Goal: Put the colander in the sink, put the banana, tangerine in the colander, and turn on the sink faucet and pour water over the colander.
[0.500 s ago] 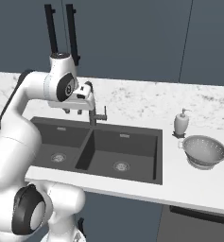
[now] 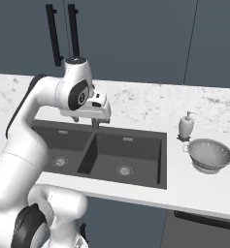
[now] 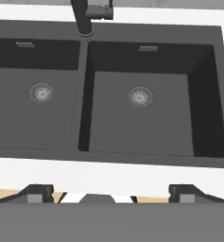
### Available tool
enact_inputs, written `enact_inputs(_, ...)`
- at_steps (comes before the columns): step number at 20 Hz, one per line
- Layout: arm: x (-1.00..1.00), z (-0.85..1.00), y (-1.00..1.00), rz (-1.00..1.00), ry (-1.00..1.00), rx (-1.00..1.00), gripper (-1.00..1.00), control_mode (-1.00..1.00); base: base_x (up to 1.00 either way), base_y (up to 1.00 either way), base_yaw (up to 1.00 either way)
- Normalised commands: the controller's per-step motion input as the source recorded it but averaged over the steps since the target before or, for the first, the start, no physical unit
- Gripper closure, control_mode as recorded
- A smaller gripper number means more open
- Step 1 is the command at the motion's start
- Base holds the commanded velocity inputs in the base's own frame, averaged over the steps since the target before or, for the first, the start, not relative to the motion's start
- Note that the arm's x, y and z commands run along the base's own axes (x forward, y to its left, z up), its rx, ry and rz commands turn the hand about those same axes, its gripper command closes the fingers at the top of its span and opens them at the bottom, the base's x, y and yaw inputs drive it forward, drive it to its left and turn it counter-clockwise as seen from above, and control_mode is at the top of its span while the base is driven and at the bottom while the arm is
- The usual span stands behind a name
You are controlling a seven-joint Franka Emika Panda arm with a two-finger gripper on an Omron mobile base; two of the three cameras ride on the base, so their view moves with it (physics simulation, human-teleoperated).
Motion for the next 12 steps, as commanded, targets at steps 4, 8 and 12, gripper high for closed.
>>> enact_inputs(4,-0.19,-0.04,-0.98,0.00,0.00,0.00,-1.00,-1.00,0.00,0.00,0.00)
enact_inputs(8,-0.08,-0.06,-1.00,0.00,0.00,0.00,-1.00,-1.00,0.00,0.00,0.00)
enact_inputs(12,-0.01,-0.04,-1.00,0.00,0.00,0.00,-1.00,-1.00,0.00,0.00,0.00)
